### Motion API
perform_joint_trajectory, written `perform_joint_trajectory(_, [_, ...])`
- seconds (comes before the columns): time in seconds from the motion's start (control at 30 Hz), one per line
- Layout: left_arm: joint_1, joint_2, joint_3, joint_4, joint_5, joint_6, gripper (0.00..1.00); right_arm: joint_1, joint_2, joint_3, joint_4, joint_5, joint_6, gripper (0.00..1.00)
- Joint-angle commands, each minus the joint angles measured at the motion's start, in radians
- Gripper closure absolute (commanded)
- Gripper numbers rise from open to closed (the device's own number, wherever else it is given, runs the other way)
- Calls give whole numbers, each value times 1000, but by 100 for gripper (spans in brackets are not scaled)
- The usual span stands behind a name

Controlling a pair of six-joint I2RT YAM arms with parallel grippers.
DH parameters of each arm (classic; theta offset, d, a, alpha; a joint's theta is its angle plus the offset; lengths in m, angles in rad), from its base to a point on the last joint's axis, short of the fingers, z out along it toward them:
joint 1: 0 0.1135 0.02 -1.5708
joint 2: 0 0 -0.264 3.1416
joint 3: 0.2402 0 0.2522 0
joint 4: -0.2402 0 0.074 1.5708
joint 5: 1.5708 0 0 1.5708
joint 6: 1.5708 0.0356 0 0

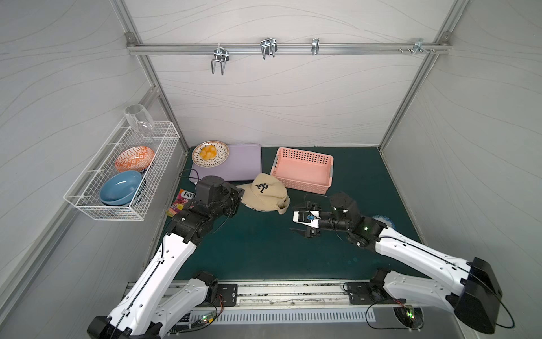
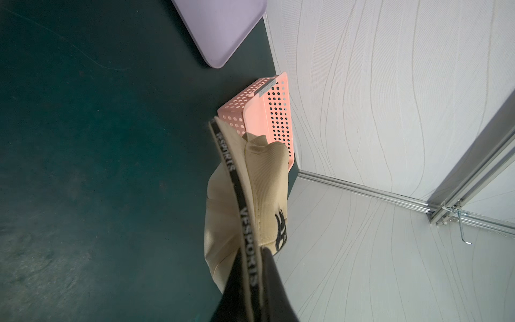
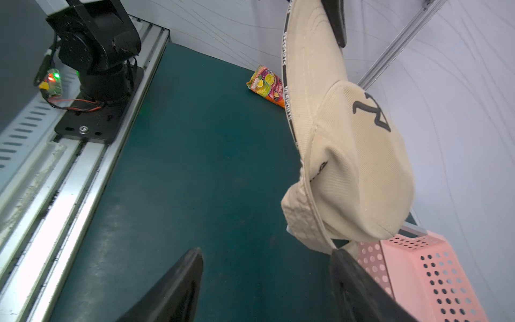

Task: Turn the baseball cap inside out
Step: Turn over the baseball cap.

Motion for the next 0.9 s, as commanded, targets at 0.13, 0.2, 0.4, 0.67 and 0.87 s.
perform_joint_trajectory(0.13, [4,10,16,91,83,-27,100,7,98,70,-13,30,-117,31])
perform_joint_trajectory(0.2, [5,10,14,105,99,-29,100,7,118,75,-1,50,-130,34])
perform_joint_trajectory(0.4, [4,8,6,122,124,-34,100,5,173,96,-8,83,-173,38])
perform_joint_trajectory(0.67, [4,8,-14,171,166,-76,100,-5,229,74,101,164,-164,68])
perform_joint_trajectory(0.87, [4,-19,-41,171,129,-132,100,-5,253,80,180,328,-71,100])
